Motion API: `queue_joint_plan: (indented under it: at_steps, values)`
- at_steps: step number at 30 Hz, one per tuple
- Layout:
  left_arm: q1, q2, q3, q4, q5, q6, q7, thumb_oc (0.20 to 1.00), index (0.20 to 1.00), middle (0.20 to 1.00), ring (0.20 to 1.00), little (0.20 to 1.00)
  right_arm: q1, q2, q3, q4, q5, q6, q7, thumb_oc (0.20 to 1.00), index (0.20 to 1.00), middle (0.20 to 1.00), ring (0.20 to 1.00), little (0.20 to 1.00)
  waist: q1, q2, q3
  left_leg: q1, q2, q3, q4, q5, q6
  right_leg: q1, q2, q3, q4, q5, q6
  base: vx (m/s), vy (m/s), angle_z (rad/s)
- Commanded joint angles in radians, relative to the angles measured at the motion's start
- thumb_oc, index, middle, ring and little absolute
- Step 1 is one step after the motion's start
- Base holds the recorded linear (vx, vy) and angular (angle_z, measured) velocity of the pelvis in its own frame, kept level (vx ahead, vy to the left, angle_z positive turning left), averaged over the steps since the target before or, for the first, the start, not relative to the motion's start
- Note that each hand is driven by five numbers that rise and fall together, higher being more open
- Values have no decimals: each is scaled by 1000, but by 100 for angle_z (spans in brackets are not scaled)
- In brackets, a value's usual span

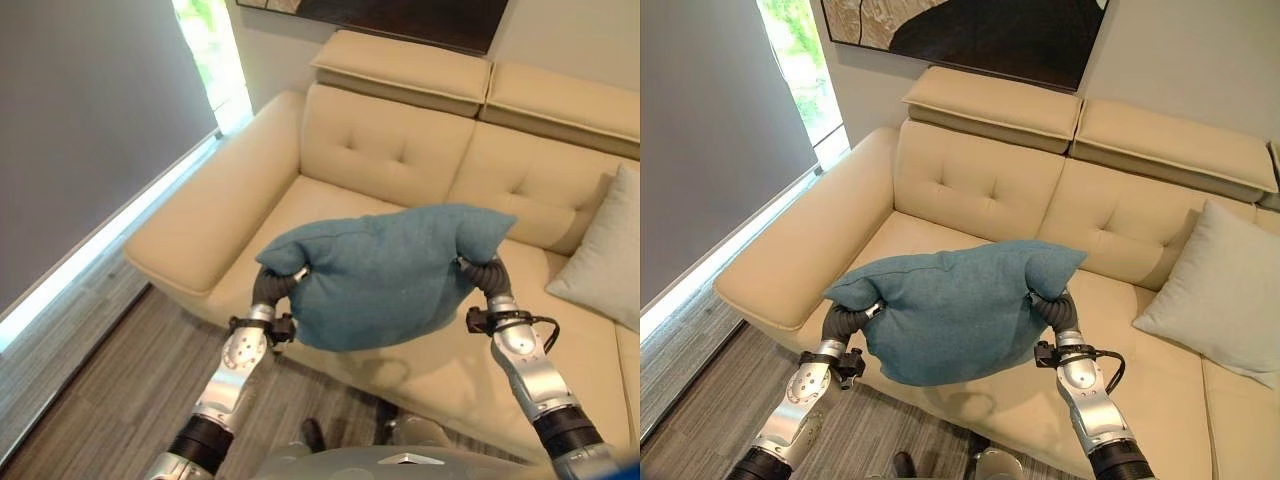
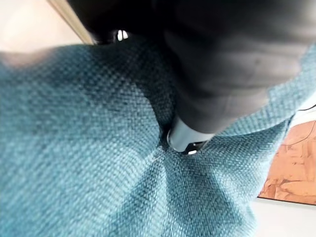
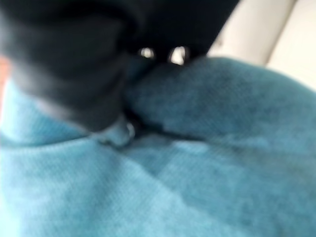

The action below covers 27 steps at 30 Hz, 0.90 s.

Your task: Pick up all the scattered cushions and arrange them neatly on the sofa.

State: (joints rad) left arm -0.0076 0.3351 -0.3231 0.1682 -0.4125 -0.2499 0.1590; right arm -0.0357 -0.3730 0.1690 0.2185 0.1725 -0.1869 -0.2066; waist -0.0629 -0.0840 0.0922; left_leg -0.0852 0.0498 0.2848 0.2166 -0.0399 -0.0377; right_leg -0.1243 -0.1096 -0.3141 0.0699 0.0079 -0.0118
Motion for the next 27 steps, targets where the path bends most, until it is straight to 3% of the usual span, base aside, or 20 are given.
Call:
queue_joint_plan:
  at_steps: [1, 3, 7, 8, 10, 12, 20, 24, 27]
  values:
    - [-92, -45, -56, -111, 7, -86, -42, 200, 200, 200, 200, 200, -93, -18, 12, -87, 5, -103, 5, 200, 200, 200, 200, 200, 5, -28, -19, -28, -6, -126, 199, -90, -40, 95, 21, 55, -77, -35, 74, 93, 25, -39]
    - [-90, -47, -58, -112, 8, -85, -40, 200, 200, 200, 200, 200, -92, -26, 16, -88, 6, -102, 7, 200, 200, 200, 200, 200, 13, -36, -19, -36, -4, -151, 111, -127, -21, 110, 17, 77, -87, -41, 86, 118, 71, -44]
    - [-96, -41, -56, -118, 14, -86, -21, 200, 200, 200, 200, 200, -99, -34, 19, -75, 3, -96, -3, 200, 200, 200, 200, 200, 47, -23, -2, -80, -8, -294, -46, -36, -42, 138, 38, 141, -79, -63, 93, 122, 103, -46]
    - [-95, -45, -57, -118, 9, -88, -24, 200, 200, 200, 200, 200, -98, -40, 17, -75, 3, -94, -1, 200, 200, 200, 200, 200, 47, -12, -6, -56, -8, -309, -94, -35, -37, 145, 41, 151, -77, -71, 95, 172, 184, -88]
    - [-88, -43, -56, -122, 14, -81, -31, 200, 200, 200, 200, 200, -86, -37, 9, -80, 0, -93, 6, 200, 200, 200, 200, 200, 43, 1, -17, -17, -1, -304, -139, -29, -31, 148, 37, 158, -65, -77, 96, 163, 208, -76]
    - [-76, -31, -50, -136, 12, -80, -39, 200, 200, 200, 200, 200, -87, -36, 11, -95, -7, -91, 12, 200, 200, 200, 200, 200, 48, 5, -25, 4, -23, -309, -153, -32, -18, 137, 21, 178, -54, -72, 105, 101, 168, -58]
    - [-90, 5, -6, -178, 28, -93, -26, 200, 200, 200, 200, 200, -155, -18, 14, -121, -55, -90, -2, 200, 200, 200, 200, 200, 67, 9, -24, 51, -38, -186, -201, -53, 21, 89, -25, 217, -57, -25, 154, 38, 112, -40]
    - [-140, 10, 13, -191, 40, -107, -2, 200, 200, 200, 200, 200, -191, -23, 6, -145, -78, -93, -22, 200, 200, 200, 200, 200, 69, 8, -27, 54, -42, -170, -216, -56, 24, 78, -37, 218, -71, -15, 163, 21, 14, -24]
    - [-286, 7, 5, -180, 66, -122, 56, 200, 200, 200, 200, 200, -308, -41, 16, -148, -91, -92, -65, 200, 200, 200, 200, 200, 63, 15, -17, 28, -44, -164, -210, -59, 21, 55, -50, 203, -85, -1, 167, -11, -3, 1]
